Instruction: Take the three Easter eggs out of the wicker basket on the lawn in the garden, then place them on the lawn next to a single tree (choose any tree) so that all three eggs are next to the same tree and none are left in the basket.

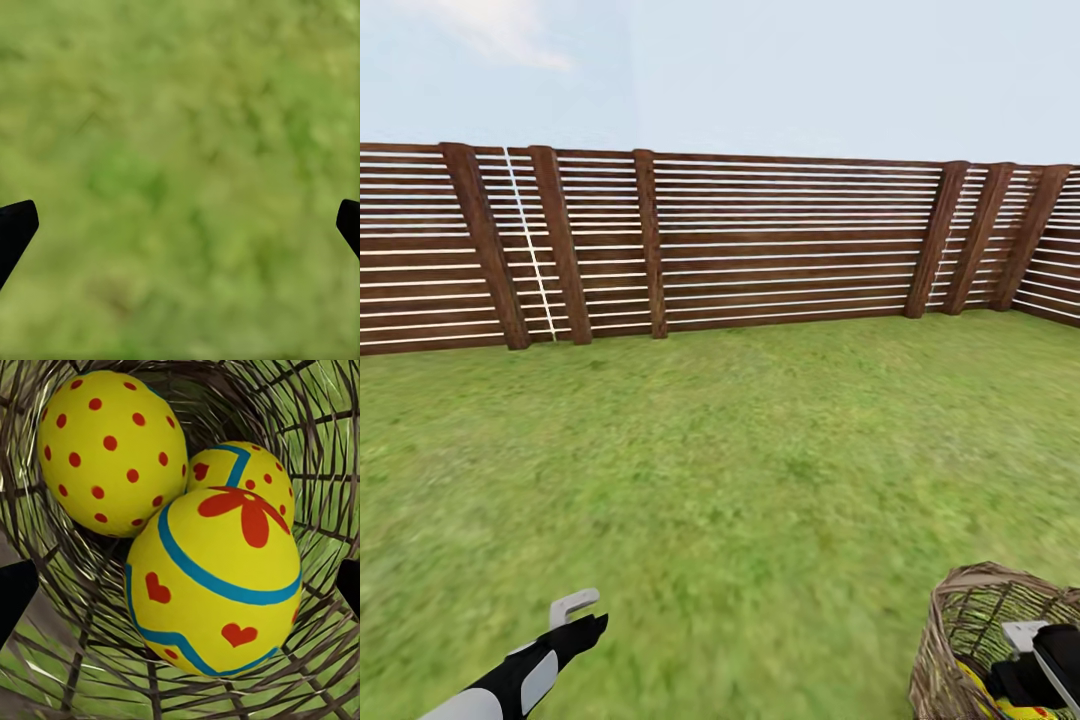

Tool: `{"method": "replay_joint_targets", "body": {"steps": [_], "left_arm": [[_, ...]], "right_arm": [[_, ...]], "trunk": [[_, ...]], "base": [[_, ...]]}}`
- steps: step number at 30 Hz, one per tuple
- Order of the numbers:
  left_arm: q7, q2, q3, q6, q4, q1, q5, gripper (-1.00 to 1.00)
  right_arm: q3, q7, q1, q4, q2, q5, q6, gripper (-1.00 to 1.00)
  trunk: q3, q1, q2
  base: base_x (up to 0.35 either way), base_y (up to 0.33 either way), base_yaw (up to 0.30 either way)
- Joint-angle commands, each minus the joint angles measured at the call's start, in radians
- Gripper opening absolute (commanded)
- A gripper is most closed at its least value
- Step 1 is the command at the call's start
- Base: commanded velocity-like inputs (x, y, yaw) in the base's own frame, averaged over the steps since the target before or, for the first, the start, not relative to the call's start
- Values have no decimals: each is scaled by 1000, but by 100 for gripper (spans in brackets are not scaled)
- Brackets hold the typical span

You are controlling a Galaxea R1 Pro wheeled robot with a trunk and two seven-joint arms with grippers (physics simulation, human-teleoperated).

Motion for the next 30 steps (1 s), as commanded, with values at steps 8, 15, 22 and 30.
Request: {"method": "replay_joint_targets", "body": {"steps": [8, 15, 22, 30], "left_arm": [[-6, -1, 8, -1, 2, -1, 2, 100], [-6, -5, 8, -1, 2, -1, 2, 100], [-5, -8, 8, -1, 4, -1, 2, 100], [-5, -8, 8, -1, 5, -1, 2, 100]], "right_arm": [[-2, 5, 0, -1, -8, 6, 4, 100], [-2, 7, 0, 0, -40, 4, 2, 100], [-3, 6, 0, 0, -45, 5, 2, 100], [-2, 5, 0, 0, -40, 4, 2, 100]], "trunk": [[-26, 31, -57], [-49, 51, -92], [-77, 54, -94], [-88, 55, -94]], "base": [[0, 0, 0], [0, 0, 0], [0, 0, 0], [0, 0, 0]]}}
